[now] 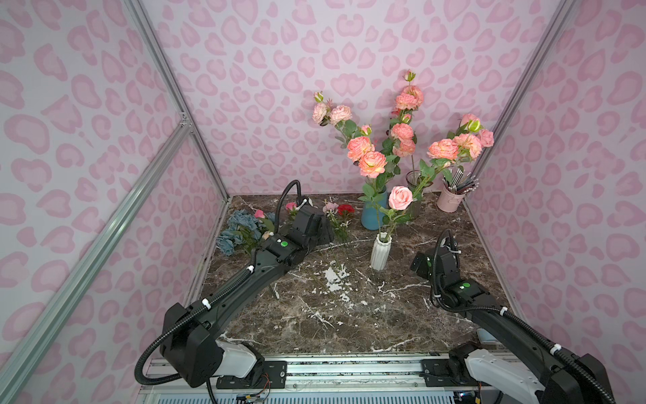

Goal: Place the pink flowers into the vase
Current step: Place the flower in the vase, then reset both arms

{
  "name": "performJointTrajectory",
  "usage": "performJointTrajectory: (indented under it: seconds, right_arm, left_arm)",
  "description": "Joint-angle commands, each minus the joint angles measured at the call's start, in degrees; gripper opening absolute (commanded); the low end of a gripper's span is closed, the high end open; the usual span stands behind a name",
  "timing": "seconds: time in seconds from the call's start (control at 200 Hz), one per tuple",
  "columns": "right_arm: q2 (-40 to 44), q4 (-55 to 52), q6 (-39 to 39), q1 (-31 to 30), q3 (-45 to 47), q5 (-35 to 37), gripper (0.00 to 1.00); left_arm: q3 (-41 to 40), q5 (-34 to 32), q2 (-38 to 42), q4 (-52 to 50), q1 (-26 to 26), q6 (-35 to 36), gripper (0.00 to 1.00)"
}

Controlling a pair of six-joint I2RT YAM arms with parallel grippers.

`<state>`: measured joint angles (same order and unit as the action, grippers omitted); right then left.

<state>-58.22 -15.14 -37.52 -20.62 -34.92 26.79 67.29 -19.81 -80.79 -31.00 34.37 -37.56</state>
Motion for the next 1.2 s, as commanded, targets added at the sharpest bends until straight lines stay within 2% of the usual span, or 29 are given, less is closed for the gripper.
performJointTrajectory:
  seconds: [0.0,0.3,0.365,0.42,0.495,0.61,0.68,0.755,0.84,0.98,1.04,1.1,1.195]
  right_arm:
    - [-0.3,-5.6,-2.6,0.1,-2.5,3.4,0.98]
    - [5.7,-9.4,-3.8,0.3,-3.1,7.6,0.99]
    - [7.6,-7.8,-1.9,0.3,-2.2,7.6,0.99]
    - [9.4,-4.5,2.0,0.4,-0.9,5.7,0.98]
    - [12.0,3.5,9.8,1.0,2.8,-0.7,0.99]
    - [16.4,7.9,11.0,3.0,6.8,-3.1,0.99]
    - [19.3,9.5,10.9,4.0,9.0,-1.9,0.99]
    - [23.0,14.1,12.7,4.3,12.4,-1.3,0.99]
    - [27.4,22.1,15.2,4.3,17.8,-3.7,0.99]
    - [33.7,26.3,15.5,4.3,22.1,-2.1,0.99]
    - [33.0,25.3,16.6,4.4,21.5,-1.8,0.99]
    - [30.8,24.7,15.9,4.3,20.8,-2.5,0.99]
    - [26.0,24.6,15.7,4.3,20.0,-4.4,0.99]
  left_arm:
    - [-1.2,-10.6,1.4,1.5,-0.4,-1.3,0.98]
    - [-1.9,-17.8,2.9,2.5,-1.0,0.4,0.98]
    - [-2.4,-19.9,3.5,2.9,-1.0,0.7,0.98]
    - [-4.1,-22.6,5.2,4.4,-0.9,0.5,0.98]
    - [-7.2,-27.0,8.1,6.9,-1.0,-0.4,0.98]
    - [-9.6,-30.8,10.0,9.2,-1.1,1.1,0.98]
    - [-10.1,-29.8,9.4,11.4,-1.7,5.0,0.98]
    - [-9.3,-30.8,7.8,9.4,-2.1,4.9,0.98]
    - [-9.4,-30.1,7.2,10.9,-2.2,8.2,0.98]
    - [-12.6,-27.9,10.1,14.2,-3.4,9.6,0.98]
    - [-14.8,-25.1,12.6,17.7,-4.4,11.1,0.98]
    - [-18.4,-21.3,15.1,24.4,-5.3,15.9,0.98]
    - [-22.8,-20.4,17.0,32.3,-6.4,18.3,0.98]
